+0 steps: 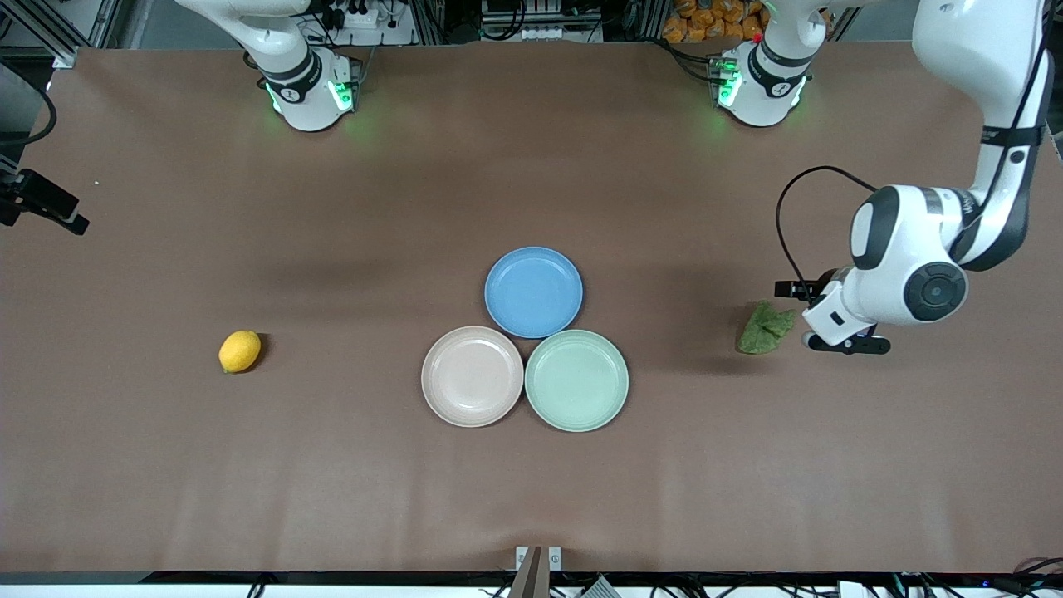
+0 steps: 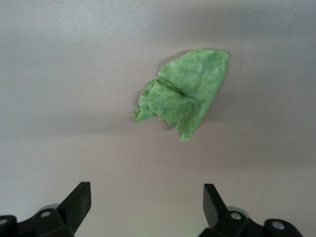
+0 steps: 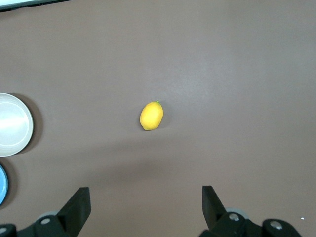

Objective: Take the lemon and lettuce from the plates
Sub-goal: 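Open the left gripper to release the lettuce onto the table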

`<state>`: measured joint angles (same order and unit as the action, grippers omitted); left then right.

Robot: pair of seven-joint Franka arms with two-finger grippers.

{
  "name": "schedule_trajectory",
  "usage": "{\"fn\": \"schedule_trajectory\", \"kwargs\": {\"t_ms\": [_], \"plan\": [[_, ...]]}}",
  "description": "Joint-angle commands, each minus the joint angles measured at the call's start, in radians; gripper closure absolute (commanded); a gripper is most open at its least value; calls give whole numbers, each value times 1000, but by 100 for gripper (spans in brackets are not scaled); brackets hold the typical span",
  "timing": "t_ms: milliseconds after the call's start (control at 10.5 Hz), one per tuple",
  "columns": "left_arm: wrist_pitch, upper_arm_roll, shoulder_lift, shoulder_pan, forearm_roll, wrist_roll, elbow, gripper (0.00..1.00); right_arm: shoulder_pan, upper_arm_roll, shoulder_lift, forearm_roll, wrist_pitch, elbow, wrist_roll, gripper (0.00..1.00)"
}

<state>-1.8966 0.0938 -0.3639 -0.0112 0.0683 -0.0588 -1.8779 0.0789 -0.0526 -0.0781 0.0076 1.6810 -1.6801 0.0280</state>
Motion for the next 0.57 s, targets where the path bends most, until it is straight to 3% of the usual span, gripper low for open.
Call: {"fn": "schedule_trajectory", "kwargs": {"t_ms": [0,191,286,477], "plan": [[114,27,8,8,10,4,110,0,1,10,-15,-18,-69,19,-2,0],[119,30,14,8,-20,2,126,0,1,10,-14,-18,-101,26,-3,0],[111,27,35,17,-106,1,134,0,1,10,-14,-17,-113,28,-3,0],[106,24,42,31,-163,8,228,0,1,10,-15,-8,-124,28,-2,0]]}}
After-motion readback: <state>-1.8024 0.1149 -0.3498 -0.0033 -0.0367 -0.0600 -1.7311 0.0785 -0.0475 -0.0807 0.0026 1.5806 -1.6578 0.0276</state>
